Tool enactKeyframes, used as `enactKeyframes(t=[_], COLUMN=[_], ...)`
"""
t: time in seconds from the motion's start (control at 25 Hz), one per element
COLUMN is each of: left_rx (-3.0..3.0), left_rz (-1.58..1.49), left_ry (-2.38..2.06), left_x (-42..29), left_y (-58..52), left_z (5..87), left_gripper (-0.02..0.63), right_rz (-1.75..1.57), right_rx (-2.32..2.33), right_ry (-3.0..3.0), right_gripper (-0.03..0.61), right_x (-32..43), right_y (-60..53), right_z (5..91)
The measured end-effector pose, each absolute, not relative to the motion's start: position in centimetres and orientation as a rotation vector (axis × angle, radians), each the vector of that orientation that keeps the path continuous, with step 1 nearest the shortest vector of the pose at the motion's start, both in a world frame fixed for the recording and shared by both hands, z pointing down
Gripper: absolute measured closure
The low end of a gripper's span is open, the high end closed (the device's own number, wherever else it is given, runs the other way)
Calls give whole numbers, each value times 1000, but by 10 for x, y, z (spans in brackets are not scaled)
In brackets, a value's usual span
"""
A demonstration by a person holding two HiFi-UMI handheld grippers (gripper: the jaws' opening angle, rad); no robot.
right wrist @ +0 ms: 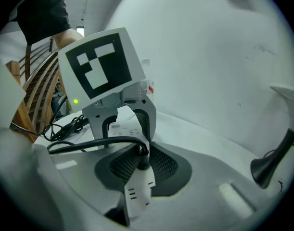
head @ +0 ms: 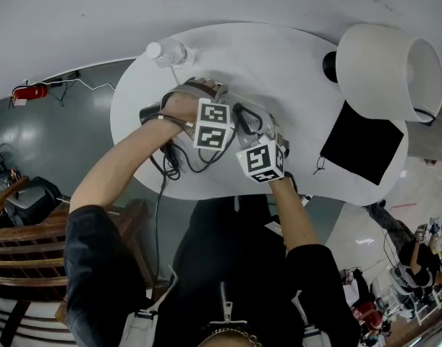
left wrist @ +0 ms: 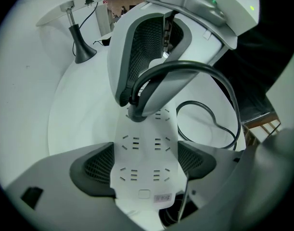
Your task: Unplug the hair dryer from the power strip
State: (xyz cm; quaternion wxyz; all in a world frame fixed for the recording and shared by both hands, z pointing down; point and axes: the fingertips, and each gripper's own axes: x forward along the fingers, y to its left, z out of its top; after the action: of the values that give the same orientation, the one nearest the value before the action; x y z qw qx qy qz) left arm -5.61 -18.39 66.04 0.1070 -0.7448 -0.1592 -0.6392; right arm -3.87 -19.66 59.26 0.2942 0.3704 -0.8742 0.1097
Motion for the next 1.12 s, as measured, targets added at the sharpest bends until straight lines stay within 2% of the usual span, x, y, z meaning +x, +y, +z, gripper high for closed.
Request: enactKeyframes(t=[0.24, 0.56, 0.84, 1.12], left_rx=[-2203, -2204, -2196, -2188], left_rz=[-1874, -1871, -1876, -1889], left_ry=[-464, -457, -461, -456], left_x=[-56, -54, -55, -54], left_y=[-184, -184, -184, -184], left_z=[661, 660, 660, 662], left_gripper=[221, 221, 221, 221], right_rz=[376, 293, 430, 266], right_rx=[990, 991, 989, 1001], right_ry=[-2345, -2338, -2365, -2308], right_gripper=[523, 532, 532, 534], right_x=[-39, -40, -36, -39], right_y=[-198, -193, -201, -192], right_z=[594, 593, 591, 591])
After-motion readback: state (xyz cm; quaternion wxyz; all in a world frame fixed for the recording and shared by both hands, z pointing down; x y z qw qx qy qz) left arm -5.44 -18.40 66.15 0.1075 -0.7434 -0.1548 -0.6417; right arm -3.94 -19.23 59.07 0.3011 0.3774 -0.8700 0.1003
